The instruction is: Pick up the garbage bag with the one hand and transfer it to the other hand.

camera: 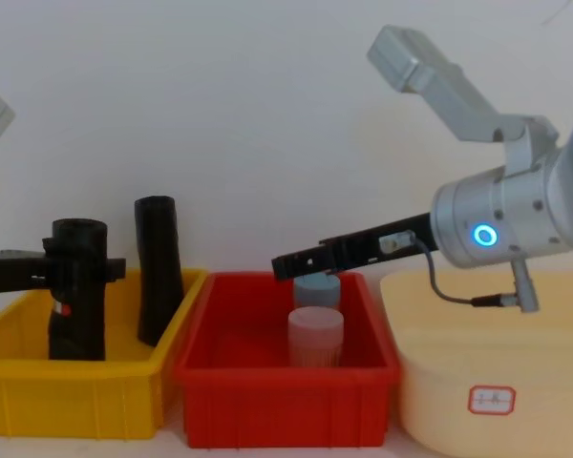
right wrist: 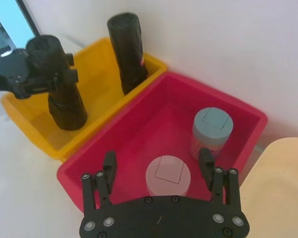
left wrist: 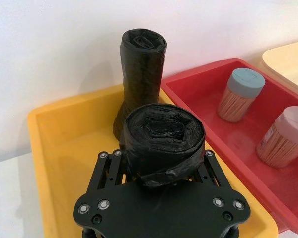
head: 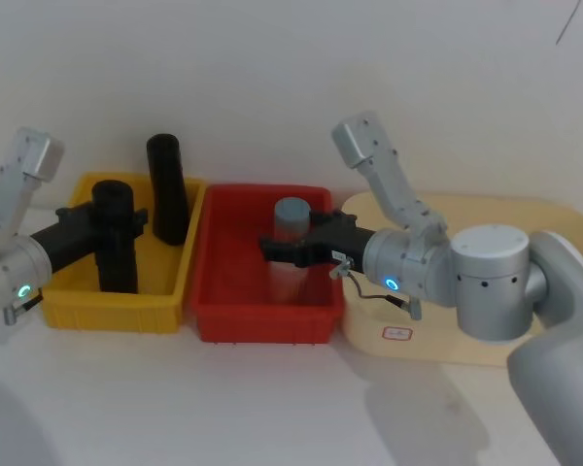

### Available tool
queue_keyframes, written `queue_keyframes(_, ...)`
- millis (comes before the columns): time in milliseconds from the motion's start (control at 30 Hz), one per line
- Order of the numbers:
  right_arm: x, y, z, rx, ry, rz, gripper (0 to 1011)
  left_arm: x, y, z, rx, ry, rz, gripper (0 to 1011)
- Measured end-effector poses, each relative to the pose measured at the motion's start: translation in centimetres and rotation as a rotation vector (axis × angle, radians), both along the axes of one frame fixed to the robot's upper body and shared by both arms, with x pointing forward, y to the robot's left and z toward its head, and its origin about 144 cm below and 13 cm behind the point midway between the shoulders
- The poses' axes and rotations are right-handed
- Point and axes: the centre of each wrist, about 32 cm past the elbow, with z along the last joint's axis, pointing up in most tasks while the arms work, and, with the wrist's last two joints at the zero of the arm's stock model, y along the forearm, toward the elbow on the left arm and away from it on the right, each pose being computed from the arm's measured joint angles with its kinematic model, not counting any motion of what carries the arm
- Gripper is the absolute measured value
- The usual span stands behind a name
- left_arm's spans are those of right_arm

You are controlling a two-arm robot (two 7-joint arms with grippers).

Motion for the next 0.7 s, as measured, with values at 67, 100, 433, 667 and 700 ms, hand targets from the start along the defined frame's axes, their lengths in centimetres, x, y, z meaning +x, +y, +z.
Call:
queue_keyframes(67,0.4,0.2,-0.2,-0.01,0.011,0.004,1001,0.0,0.0,0.0,0.0,0.0,0.0,528)
queue_keyframes(100,0.5,0.2,-0.2,-0.013,0.014,0.005,1001,0.1,0.0,0.0,0.0,0.0,-0.001,527)
queue_keyframes(433,1.9,0.9,-1.0,-0.048,0.053,0.015,1001,0.2,-0.1,0.0,0.0,-0.001,-0.002,477)
queue_keyframes(667,2.5,0.9,-1.5,-0.074,0.07,0.01,1001,0.2,-0.2,0.0,0.0,-0.001,-0.003,466)
queue_keyframes(700,2.6,0.9,-1.6,-0.081,0.074,0.009,1001,0.2,-0.2,0.0,0.0,-0.001,-0.003,466)
